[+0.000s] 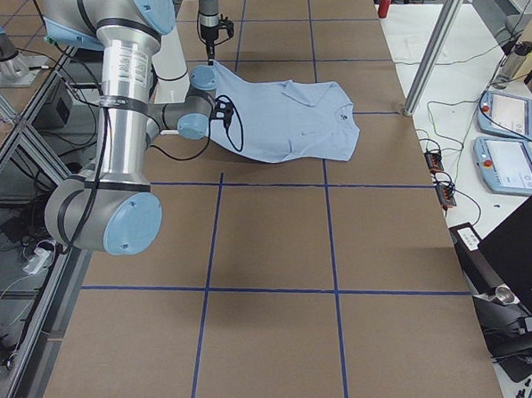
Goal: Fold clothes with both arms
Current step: 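Lift the hem with both grippers and fold it toward the collar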
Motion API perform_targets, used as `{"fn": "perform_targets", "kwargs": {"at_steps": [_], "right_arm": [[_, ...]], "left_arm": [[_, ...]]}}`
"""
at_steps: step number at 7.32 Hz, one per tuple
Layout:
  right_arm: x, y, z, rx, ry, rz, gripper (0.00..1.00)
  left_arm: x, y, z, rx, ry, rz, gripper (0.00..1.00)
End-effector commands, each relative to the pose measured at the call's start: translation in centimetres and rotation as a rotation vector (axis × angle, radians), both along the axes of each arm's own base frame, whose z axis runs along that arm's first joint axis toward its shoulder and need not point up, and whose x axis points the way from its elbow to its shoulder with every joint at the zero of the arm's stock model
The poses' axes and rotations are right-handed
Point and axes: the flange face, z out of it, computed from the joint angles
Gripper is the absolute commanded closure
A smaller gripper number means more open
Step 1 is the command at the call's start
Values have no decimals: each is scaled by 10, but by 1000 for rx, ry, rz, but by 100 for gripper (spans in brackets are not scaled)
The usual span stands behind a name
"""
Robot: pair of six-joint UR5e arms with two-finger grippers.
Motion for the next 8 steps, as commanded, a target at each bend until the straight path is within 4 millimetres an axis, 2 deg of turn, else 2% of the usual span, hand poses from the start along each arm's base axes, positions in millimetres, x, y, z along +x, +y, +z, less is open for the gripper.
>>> {"fn": "perform_targets", "kwargs": {"at_steps": [1,3,4,5,6,7,8], "right_arm": [[1,-54,-14,18,-49,114,100],[16,-138,-19,30,-95,185,100],[24,-182,-25,33,-111,235,100],[27,-222,-22,38,-101,290,100],[25,-251,-25,68,-91,316,100],[19,-286,-28,72,-85,345,100],[14,-316,-32,68,-78,369,100]], "left_arm": [[-21,-56,-1,43,5,-56,100],[-54,-128,-1,93,7,-110,100],[-56,-168,-5,67,2,-153,100],[-46,-208,-7,50,-19,-199,100],[-49,-239,2,69,-50,-217,100],[-60,-268,5,108,-67,-221,100],[-62,-299,-4,113,-71,-258,100]]}}
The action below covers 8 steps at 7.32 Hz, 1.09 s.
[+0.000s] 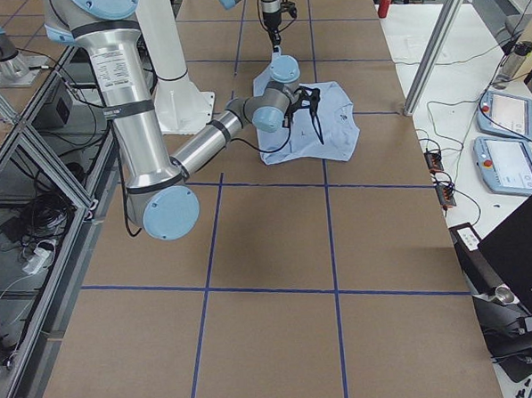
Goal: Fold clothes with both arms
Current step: 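Lift the hem with both grippers and fold it toward the collar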
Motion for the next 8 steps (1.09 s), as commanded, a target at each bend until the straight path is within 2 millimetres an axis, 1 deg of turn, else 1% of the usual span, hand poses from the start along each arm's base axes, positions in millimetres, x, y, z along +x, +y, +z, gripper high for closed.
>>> {"fn": "perform_targets", "kwargs": {"at_steps": [1,2,3,4,5,6,7,8], "right_arm": [[-11,-67,-5,-12,22,54,100],[-19,-98,-4,-11,43,62,100],[-28,-117,4,-12,66,59,100],[-35,-129,12,-29,84,61,100],[-41,-137,16,-41,96,66,100],[-46,-146,26,-57,117,74,100],[-55,-159,26,-70,129,76,100],[-64,-171,24,-81,138,75,100]], "left_arm": [[-3,-66,-12,25,-26,-46,100],[5,-97,-12,34,-33,-66,100],[17,-123,8,46,-26,-82,100],[35,-143,33,62,-12,-86,100],[51,-161,61,72,-22,-99,100],[59,-174,74,89,-29,-116,100],[71,-186,74,94,-22,-120,100],[79,-196,61,108,-3,-127,100]]}}
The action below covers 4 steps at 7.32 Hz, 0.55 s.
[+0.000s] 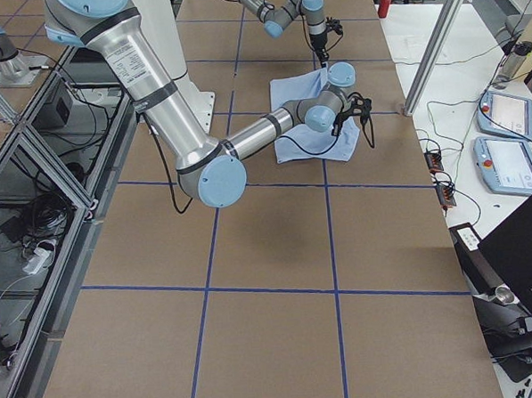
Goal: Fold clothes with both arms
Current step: 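Lift the hem with both grippers and fold it toward the collar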
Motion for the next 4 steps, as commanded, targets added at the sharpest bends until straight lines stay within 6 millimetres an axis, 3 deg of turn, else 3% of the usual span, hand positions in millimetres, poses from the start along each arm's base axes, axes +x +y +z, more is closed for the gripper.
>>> {"fn": "perform_targets", "kwargs": {"at_steps": [1,4], "right_arm": [[-14,-21,7,-29,25,3,100],[-28,-45,9,-40,65,31,100]], "left_arm": [[15,-16,-1,10,3,-11,100],[37,-39,-2,15,-35,-39,100]]}}
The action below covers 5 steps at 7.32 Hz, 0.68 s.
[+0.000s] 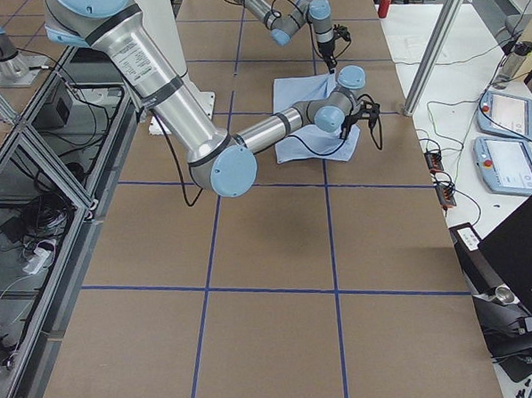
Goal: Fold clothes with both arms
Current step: 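Lift the hem with both grippers and fold it toward the collar, then open both grippers to release the hem at the collar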
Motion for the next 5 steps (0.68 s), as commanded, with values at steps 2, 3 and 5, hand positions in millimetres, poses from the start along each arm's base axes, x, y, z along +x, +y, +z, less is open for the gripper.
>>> {"fn": "perform_targets", "kwargs": {"at_steps": [2,3,5], "right_arm": [[-11,-17,1,-7,28,16,100],[-14,-15,1,-6,28,11,100],[-19,-10,7,-6,29,3,43]], "left_arm": [[12,-9,9,10,-1,-2,100],[11,-8,12,10,-2,-1,100],[12,-7,13,9,-6,0,11]]}}
